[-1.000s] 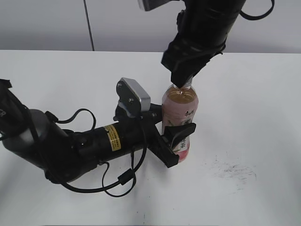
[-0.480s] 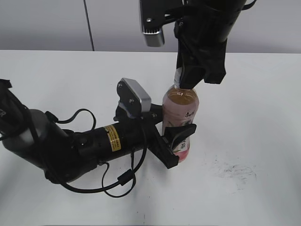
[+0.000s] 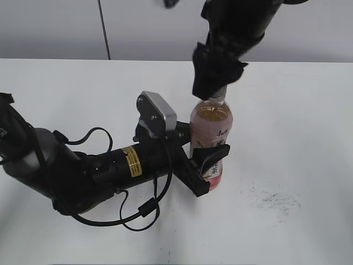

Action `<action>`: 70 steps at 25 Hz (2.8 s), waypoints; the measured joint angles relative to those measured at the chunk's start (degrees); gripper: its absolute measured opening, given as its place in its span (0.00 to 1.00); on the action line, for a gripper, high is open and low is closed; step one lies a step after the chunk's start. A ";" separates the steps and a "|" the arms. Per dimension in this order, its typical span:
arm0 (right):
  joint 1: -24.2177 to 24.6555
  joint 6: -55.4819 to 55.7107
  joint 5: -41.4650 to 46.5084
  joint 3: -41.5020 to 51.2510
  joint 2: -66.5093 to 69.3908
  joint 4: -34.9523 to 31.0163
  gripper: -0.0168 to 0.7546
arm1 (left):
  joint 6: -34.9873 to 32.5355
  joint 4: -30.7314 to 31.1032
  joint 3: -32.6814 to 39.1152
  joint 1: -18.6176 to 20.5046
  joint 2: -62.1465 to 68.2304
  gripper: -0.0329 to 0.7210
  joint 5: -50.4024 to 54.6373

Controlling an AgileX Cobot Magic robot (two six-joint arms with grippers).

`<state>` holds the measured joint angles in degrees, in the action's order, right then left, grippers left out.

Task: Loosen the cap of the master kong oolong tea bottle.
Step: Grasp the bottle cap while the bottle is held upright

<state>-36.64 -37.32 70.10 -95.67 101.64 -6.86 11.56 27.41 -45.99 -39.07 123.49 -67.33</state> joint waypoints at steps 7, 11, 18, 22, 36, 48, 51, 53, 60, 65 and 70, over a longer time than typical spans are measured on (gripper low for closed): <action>0.00 38.42 0.00 -6.30 -0.28 0.13 0.78 | 0.00 0.00 0.00 0.00 0.00 0.55 0.00; 0.00 46.33 0.00 -6.61 -0.44 2.08 0.78 | 0.02 -0.04 0.00 0.00 0.00 0.55 0.00; 0.00 47.76 -0.06 -3.26 0.78 2.96 0.78 | 0.02 -0.04 0.00 0.00 0.00 0.55 0.00; 0.00 47.76 0.00 0.36 0.78 2.77 0.78 | 0.02 -0.04 0.00 0.00 0.00 0.55 0.00; 0.00 47.33 0.00 1.58 0.78 2.70 0.38 | 0.02 -0.04 0.00 0.00 0.00 0.55 -0.05; 0.00 11.66 0.00 1.58 0.78 2.66 0.37 | 0.02 -0.04 0.00 0.00 0.00 0.55 -0.05; 0.00 -1.92 0.00 1.58 0.78 2.66 0.37 | 0.02 -0.04 0.00 0.00 0.00 0.55 -0.05; 0.00 -10.68 0.00 1.58 0.78 2.66 0.37 | 0.02 -0.04 0.00 0.00 0.00 0.55 -0.05; 0.00 -29.19 0.00 1.58 0.78 2.66 0.37 | 0.02 -0.04 0.00 0.00 0.00 0.55 -0.01; 0.00 -30.38 0.00 1.58 0.78 2.66 0.38 | 0.02 -0.04 0.00 0.00 0.00 0.55 -0.01; 0.00 -30.31 0.00 1.58 0.06 1.42 0.45 | 0.02 -0.04 0.00 0.00 0.00 0.55 -0.01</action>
<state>-36.64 -67.63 70.09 -94.09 101.70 -5.44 11.58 27.37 -45.99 -39.07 123.49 -67.34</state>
